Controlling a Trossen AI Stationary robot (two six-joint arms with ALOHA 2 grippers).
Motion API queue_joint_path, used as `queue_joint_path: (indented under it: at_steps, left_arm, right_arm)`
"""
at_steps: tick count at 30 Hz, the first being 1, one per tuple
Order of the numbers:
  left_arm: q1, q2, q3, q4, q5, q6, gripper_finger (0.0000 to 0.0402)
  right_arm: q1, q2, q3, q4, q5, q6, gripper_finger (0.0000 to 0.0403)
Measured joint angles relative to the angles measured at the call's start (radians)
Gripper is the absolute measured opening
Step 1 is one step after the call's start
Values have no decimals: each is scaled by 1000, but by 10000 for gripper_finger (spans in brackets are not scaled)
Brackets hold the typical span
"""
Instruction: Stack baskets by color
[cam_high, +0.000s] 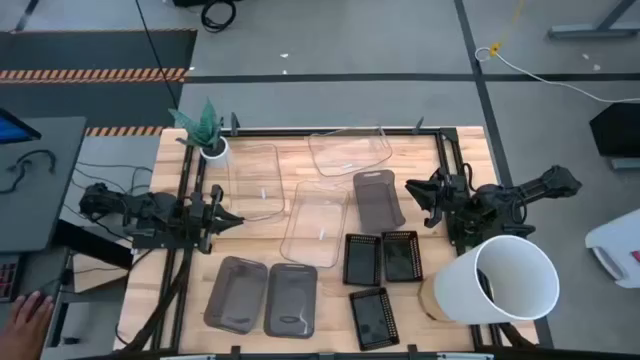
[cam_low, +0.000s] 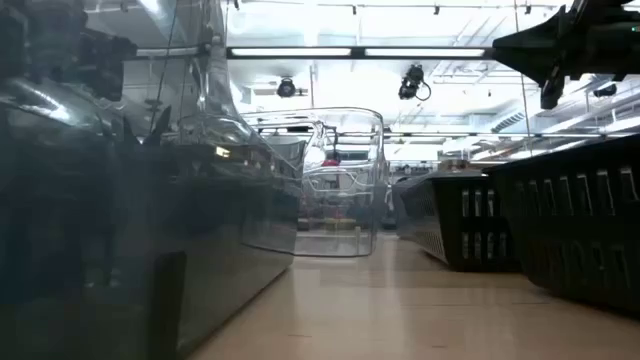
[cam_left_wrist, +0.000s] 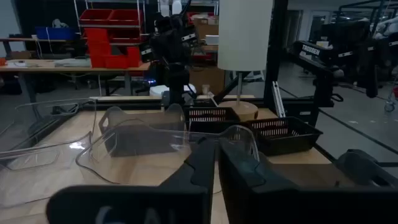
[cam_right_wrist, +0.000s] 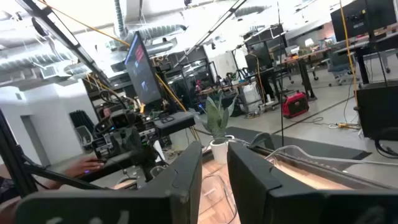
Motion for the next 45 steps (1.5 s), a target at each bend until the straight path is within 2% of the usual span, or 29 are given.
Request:
queue_joint_path:
  at_steps: [45]
  left_arm:
    - [0, 0, 0, 0, 0, 0, 38]
  right_arm:
    - [0, 0, 0, 0, 0, 0, 82]
